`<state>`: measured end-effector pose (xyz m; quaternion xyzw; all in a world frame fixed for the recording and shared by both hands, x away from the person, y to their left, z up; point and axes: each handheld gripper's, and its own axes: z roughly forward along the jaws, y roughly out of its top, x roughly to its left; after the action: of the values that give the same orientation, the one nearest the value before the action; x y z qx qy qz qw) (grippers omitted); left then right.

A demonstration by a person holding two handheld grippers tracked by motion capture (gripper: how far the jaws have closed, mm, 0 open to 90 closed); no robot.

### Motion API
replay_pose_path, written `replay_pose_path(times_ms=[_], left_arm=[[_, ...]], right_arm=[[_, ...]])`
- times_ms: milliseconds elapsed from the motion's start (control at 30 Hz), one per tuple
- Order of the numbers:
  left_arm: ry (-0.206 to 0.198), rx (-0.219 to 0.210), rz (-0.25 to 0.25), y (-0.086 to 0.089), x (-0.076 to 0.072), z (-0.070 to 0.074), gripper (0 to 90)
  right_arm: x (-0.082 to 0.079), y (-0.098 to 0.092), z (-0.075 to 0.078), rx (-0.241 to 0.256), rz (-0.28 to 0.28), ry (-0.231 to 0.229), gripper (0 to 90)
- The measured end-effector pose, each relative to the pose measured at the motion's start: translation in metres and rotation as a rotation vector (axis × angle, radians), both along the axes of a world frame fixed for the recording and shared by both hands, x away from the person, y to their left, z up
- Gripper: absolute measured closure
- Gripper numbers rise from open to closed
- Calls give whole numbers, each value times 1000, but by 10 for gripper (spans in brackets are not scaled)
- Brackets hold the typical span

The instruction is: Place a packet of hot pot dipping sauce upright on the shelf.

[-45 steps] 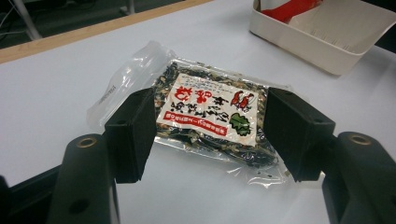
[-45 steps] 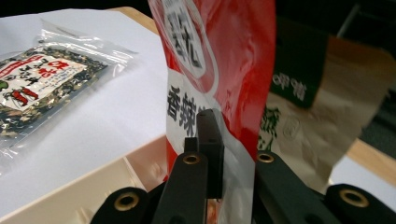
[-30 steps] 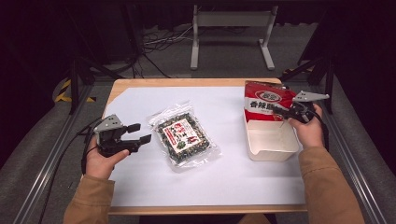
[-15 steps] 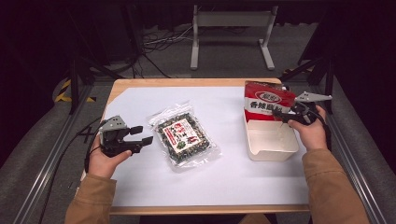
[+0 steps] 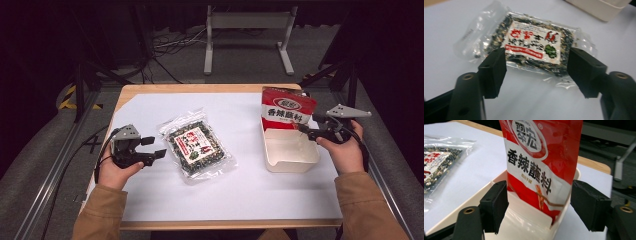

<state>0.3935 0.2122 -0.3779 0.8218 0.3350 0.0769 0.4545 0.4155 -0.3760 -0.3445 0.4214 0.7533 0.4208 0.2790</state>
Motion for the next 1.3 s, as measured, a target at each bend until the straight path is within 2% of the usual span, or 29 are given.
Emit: replay_pose_path(times_ms=[67, 133, 233, 300, 367, 433, 467, 600, 700, 733, 800, 833, 867, 1033, 1100, 1167, 1300], left_arm=[[-27, 11, -7, 1, 0, 1, 370], [-43, 17, 13, 2, -1, 2, 373], [-50, 29, 30, 1, -1, 2, 346], [-59, 33, 34, 1, -1, 1, 347], [-14, 34, 60, 2, -3, -1, 358], [-21, 42, 93, 2, -4, -2, 338], [-32, 40, 89, 3, -4, -2, 319], [-29, 32, 92, 5, -3, -3, 261], [-39, 20, 88, 5, -4, -4, 205], [-47, 34, 72, 4, -5, -4, 202], [-42, 44, 68, 5, -5, -4, 155], [-37, 42, 67, 5, -6, -3, 160], [-40, 45, 57, 6, -5, -3, 163], [-3, 23, 68, 10, -5, -1, 102], [-7, 30, 93, 13, -5, 0, 42], [-3, 41, 124, 16, -5, 0, 40], [8, 54, 154, 20, -4, -3, 50]], right_arm=[[-9, 1, 3, 18, -16, -4, 320], [-19, 3, 5, 37, -24, -11, 329], [-31, 7, 5, 45, 3, -33, 333], [-38, 11, 5, 50, 22, -28, 335], [-41, 14, 4, 56, 37, -32, 344], [-48, 20, 4, 73, 64, -29, 377], [-52, 25, 4, 83, 78, -25, 382], [-65, 43, 0, 102, 138, -30, 408], [-72, 55, -2, 87, 168, -26, 460], [-75, 58, -3, 86, 179, -24, 496], [-80, 64, -3, 83, 211, 2, 548], [-82, 66, -3, 72, 225, 12, 574], [-84, 69, -2, 61, 241, 19, 587], [-93, 82, 0, 68, 301, 10, 595], [-96, 88, -1, 77, 327, 33, 649], [-98, 93, -2, 81, 359, 54, 642], [-102, 105, -3, 46, 398, 53, 619]])
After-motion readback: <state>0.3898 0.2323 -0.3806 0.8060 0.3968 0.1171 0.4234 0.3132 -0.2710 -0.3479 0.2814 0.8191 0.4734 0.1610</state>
